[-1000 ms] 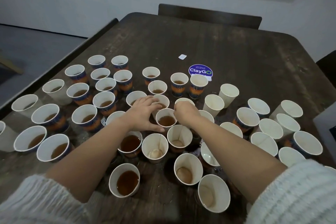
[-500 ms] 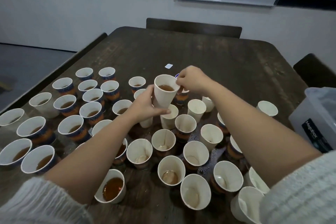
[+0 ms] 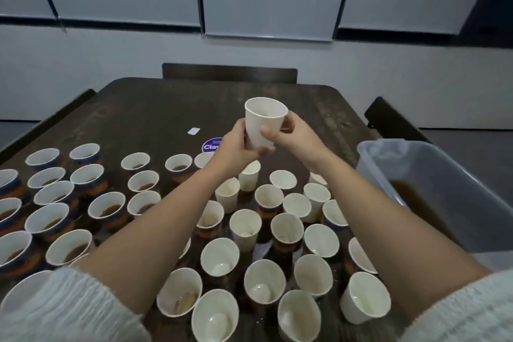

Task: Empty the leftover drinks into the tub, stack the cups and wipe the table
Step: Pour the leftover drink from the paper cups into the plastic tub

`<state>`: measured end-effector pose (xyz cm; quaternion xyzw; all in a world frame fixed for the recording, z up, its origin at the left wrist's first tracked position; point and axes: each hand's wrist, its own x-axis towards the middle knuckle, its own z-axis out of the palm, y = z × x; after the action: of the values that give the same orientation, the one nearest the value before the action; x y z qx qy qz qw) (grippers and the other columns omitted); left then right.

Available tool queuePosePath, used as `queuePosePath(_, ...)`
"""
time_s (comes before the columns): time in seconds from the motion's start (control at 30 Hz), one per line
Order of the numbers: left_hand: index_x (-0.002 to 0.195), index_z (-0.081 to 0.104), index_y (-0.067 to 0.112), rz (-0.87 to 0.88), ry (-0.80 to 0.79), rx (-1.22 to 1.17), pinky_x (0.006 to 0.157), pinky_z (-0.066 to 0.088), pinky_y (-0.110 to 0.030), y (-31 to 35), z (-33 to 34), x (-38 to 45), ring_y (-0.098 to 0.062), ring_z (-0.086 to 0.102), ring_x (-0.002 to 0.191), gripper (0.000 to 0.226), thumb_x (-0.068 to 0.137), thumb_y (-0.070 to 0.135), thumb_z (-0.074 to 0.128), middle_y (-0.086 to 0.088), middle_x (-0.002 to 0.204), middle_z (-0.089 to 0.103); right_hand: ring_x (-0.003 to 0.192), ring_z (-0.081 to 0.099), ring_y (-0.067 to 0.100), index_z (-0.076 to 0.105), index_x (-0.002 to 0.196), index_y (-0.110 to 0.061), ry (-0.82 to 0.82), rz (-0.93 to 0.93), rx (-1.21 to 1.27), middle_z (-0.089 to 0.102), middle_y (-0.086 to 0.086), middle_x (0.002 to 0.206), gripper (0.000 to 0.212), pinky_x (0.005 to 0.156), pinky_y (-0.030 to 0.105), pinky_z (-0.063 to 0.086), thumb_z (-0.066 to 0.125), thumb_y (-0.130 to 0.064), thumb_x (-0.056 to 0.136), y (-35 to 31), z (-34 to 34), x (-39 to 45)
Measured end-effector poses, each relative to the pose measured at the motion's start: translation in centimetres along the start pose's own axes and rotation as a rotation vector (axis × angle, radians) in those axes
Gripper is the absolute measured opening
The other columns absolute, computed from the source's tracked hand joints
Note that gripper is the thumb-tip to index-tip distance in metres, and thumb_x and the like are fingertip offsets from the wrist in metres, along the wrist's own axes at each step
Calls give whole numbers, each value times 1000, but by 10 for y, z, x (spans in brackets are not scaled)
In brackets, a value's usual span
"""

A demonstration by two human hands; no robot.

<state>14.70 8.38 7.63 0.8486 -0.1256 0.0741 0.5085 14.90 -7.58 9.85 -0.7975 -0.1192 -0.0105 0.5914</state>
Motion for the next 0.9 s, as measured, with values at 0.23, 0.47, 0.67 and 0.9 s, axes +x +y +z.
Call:
queuePosePath(0.23,136,38,13,75,-171,-98,80,42,-10,63,100,16,-8,53,109,70,79,19,78,4,123,53,108,58,13,48,120,-21,363,-53,33,60,-3,115,63,86,21,50,87,-25,70,18,-82,-30)
queuePosePath(0.47,145,25,17,144,-520,84,96,36,-17,101,187,26,-6,42,123,87,78,30,79,0,139,45,103,62,15,54,120,-11,448,-80,-33,64,-1,110,62,82,18,50,87,-24,70,40,-186,-60)
queuePosePath(0.67,152,10,3,84,-579,428,116,16,-34,96,253,24,-29,11,147,77,98,44,47,-16,159,14,104,62,18,52,120,-17,432,-27,-219,64,0,111,71,89,37,53,89,-34,62,78,-259,-85)
queuePosePath(0.9,153,0,6,63,-480,638,119,1,-41,76,303,21,-25,-11,148,67,103,44,26,-12,161,-10,96,58,2,51,109,-34,324,70,-390,60,-14,103,56,77,17,44,86,-23,68,120,-306,-108)
